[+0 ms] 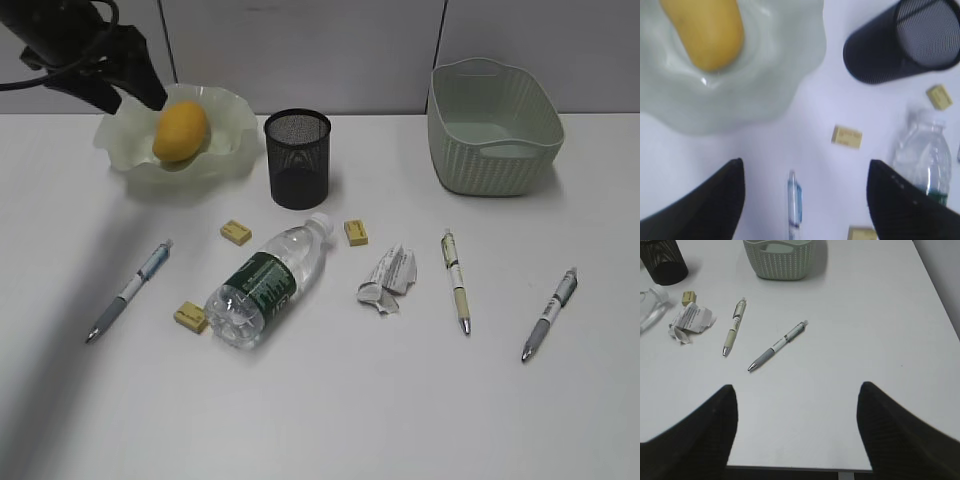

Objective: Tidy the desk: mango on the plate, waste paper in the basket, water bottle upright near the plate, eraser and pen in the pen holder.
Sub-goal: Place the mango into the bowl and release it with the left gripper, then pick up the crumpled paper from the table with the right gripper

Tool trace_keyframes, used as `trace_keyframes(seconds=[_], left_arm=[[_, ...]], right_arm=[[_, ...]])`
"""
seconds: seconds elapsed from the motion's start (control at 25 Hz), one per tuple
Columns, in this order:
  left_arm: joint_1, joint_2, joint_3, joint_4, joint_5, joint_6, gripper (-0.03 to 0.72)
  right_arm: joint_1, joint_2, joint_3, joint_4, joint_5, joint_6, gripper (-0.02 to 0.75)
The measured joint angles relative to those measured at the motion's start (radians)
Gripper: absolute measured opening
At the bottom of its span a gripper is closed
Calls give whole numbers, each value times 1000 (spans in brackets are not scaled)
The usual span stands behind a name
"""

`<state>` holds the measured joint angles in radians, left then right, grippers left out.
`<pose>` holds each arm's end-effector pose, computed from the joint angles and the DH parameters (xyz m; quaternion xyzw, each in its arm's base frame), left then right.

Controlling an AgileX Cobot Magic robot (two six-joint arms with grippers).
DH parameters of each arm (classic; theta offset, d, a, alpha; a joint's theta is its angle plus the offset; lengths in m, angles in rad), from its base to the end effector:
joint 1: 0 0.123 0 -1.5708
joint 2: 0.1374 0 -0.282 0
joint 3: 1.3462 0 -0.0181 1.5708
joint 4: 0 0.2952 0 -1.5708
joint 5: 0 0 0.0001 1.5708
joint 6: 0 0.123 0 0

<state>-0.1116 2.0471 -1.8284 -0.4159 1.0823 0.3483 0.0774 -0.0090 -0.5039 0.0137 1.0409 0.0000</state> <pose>0.4935 -0.0995 0.2267 0.1582 0.9519 -0.1747 0.1957 0.0646 0.0065 0.2882 -0.0329 0.8439 0.0276 0.5347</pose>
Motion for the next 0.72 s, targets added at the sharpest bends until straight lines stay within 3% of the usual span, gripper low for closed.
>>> trace_keyframes(seconds=[0.2, 0.4, 0.72], left_arm=[[0, -78, 6, 169, 126, -141, 574], [0, -205, 79, 208, 129, -192, 574], [0, -453, 436, 213, 131, -200, 574]], right_arm=[[0, 0, 0, 0, 0, 0, 585], [0, 0, 0, 0, 0, 0, 585], [0, 0, 0, 0, 0, 0, 585]])
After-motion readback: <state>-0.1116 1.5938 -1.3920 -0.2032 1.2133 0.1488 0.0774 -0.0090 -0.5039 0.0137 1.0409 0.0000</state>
